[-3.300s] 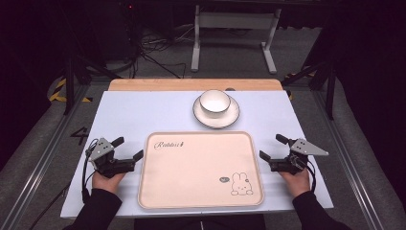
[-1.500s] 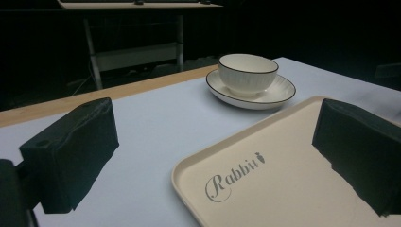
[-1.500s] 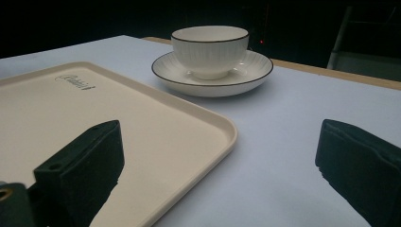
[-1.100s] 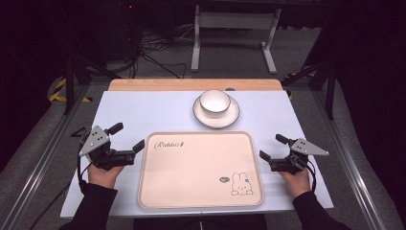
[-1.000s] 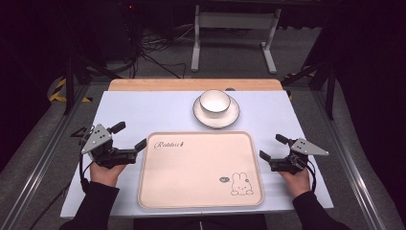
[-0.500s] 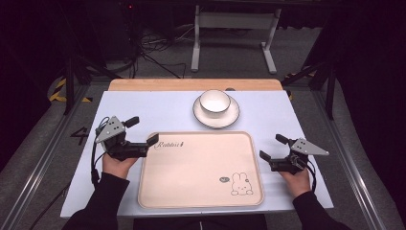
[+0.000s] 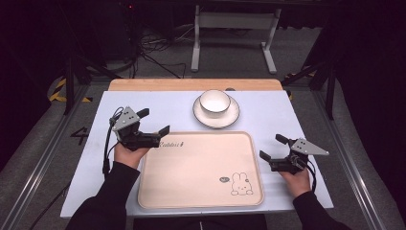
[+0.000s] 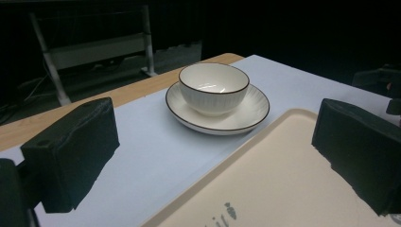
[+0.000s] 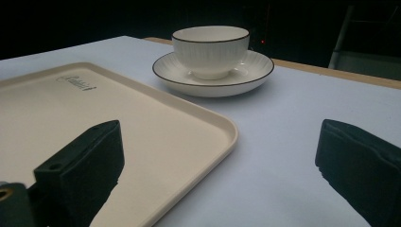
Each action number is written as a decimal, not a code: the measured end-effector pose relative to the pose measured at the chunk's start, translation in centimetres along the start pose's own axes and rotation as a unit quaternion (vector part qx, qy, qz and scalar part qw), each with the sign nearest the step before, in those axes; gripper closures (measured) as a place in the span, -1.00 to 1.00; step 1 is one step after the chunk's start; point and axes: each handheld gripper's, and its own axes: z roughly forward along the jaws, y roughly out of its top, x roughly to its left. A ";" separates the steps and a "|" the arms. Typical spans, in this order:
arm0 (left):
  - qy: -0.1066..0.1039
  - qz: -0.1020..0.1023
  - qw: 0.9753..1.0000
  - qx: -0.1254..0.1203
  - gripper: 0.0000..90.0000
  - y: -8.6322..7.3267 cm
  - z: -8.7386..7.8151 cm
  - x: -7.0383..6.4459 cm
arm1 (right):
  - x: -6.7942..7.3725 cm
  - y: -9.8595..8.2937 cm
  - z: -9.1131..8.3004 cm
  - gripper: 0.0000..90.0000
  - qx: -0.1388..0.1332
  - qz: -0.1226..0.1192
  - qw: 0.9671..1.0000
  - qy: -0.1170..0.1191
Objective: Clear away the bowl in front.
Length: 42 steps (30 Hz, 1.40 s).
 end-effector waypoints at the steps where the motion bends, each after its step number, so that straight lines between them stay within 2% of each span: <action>1: -0.003 -0.005 1.000 -0.001 -0.96 0.2 0.3 0.0 | 0.0 0.0 0.0 -0.94 0.000 0.000 1.000 0.000; 7: -0.011 -0.018 1.000 0.000 -0.96 1.0 1.7 0.1 | 0.0 0.0 0.0 -0.94 0.000 0.000 1.000 0.000; 12: -0.012 -0.011 1.000 0.006 -0.96 1.6 3.0 -0.2 | 0.0 0.0 0.0 -0.94 0.001 -0.003 1.000 -0.001; 17: -0.012 -0.014 1.000 0.002 -0.96 2.1 4.2 -0.5 | 0.0 0.0 0.0 -0.94 0.001 -0.003 1.000 0.000; 21: -0.013 -0.016 1.000 0.012 -0.96 2.6 5.2 -0.5 | 0.0 0.0 0.0 -0.94 0.000 -0.003 1.000 0.000; 27: -0.016 -0.008 1.000 0.020 -0.96 3.3 6.6 -0.7 | 0.0 0.0 0.0 -0.94 0.000 -0.002 1.000 0.000; 29: -0.009 -0.011 1.000 0.027 -0.96 3.7 7.3 -0.9 | 0.0 0.0 0.0 -0.94 0.000 -0.002 1.000 0.001; 31: -0.015 -0.013 0.999 0.029 -0.96 3.9 7.7 -0.8 | 0.0 0.0 0.0 -0.94 0.000 -0.002 1.000 0.001; 42: -0.015 -0.026 0.999 0.034 -0.95 4.6 9.7 -0.1 | 0.0 0.0 0.0 -0.94 -0.001 -0.002 1.000 0.002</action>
